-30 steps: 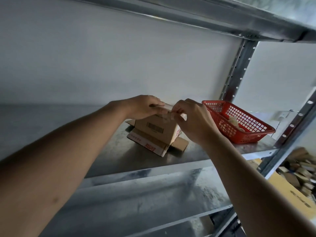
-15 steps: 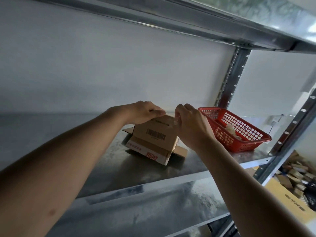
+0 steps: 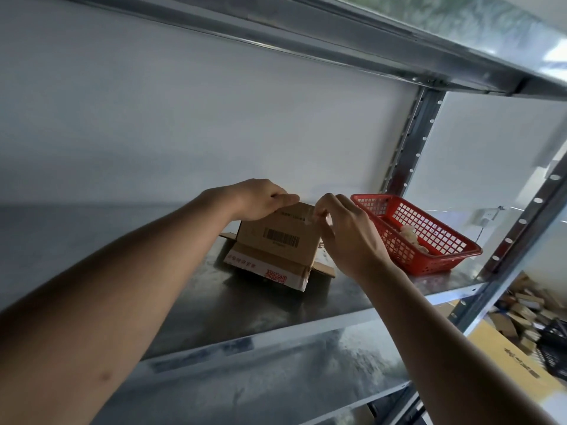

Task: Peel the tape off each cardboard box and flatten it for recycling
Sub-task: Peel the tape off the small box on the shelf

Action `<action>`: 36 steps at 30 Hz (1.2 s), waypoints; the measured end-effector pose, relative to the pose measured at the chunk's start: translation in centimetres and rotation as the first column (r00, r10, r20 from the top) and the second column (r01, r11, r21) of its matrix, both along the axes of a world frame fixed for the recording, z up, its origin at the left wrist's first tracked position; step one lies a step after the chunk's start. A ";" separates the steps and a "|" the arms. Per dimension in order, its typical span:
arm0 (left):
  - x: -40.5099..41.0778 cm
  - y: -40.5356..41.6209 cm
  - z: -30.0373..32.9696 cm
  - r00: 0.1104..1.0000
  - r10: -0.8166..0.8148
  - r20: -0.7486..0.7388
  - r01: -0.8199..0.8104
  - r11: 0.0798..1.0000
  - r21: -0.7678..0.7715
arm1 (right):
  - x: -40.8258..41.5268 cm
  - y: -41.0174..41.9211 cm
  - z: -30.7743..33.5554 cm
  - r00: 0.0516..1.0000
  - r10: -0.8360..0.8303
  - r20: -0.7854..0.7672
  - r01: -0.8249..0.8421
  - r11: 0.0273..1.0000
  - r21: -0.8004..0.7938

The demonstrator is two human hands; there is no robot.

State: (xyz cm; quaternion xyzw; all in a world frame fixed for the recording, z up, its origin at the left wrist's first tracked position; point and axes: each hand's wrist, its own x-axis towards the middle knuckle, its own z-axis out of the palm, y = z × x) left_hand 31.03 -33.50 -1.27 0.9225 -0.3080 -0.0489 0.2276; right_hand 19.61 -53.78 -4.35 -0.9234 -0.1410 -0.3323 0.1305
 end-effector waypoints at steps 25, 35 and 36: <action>1.4 -0.9 -0.6 0.999 0.015 0.049 -0.013 0.999 -0.037 | 1.1 0.6 -0.7 0.995 -0.083 0.048 0.074 0.982 0.175; 1.5 -0.7 -0.4 1.000 0.008 0.023 -0.007 0.999 -0.044 | 2.3 -1.4 1.6 0.999 0.048 0.015 -0.048 0.997 0.056; 1.5 -0.6 -0.4 1.000 0.007 0.018 -0.006 0.999 -0.046 | 2.3 -1.5 1.6 0.998 0.060 0.026 -0.062 0.996 0.062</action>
